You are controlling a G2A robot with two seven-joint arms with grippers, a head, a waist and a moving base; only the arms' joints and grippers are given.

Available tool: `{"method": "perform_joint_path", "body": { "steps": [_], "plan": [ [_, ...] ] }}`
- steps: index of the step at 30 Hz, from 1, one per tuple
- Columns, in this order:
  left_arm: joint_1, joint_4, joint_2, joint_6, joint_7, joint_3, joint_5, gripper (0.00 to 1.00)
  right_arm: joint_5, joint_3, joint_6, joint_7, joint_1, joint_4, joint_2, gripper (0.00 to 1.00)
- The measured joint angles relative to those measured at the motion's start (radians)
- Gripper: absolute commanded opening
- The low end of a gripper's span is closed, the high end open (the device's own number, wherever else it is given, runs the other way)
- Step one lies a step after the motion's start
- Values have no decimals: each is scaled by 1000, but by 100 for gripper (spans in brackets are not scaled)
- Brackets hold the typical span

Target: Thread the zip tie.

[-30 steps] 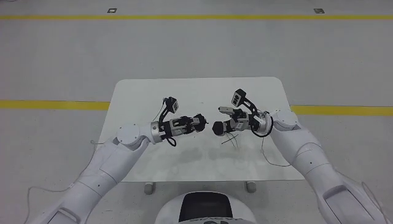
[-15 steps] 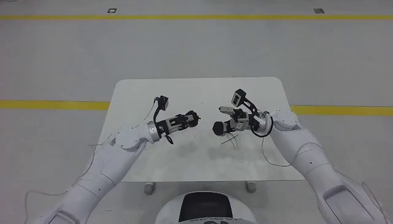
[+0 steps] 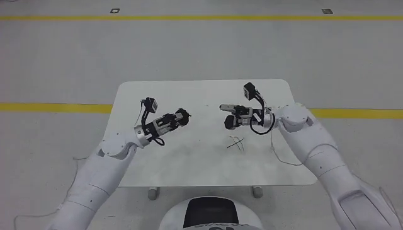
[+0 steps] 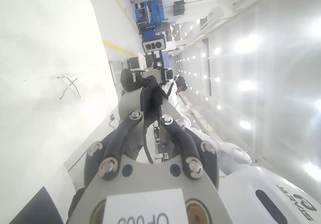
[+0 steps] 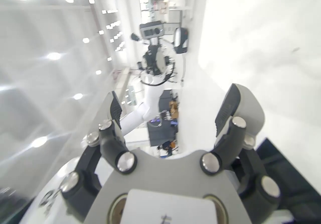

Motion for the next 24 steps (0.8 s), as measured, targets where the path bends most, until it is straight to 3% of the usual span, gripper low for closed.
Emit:
{"method": "perform_joint_path", "body": {
  "steps": [3,6,13,16,20,24],
  "plan": [
    [0,0,0,0,0,0,0,0,-194,-20,109,-72,-15,-115,14,100],
    [0,0,0,0,0,0,0,0,-368,-35,152,-80,-20,-149,18,100],
    [0,0,0,0,0,0,0,0,-312,-39,148,-93,-20,-149,20,100],
    [0,0,0,0,0,0,0,0,-462,-74,240,-171,-22,-198,22,100],
    [0,0,0,0,0,0,0,0,-676,-111,363,-172,-16,-251,26,100],
    [0,0,0,0,0,0,0,0,-793,-128,380,-164,-27,-265,24,100]
  ]
}}
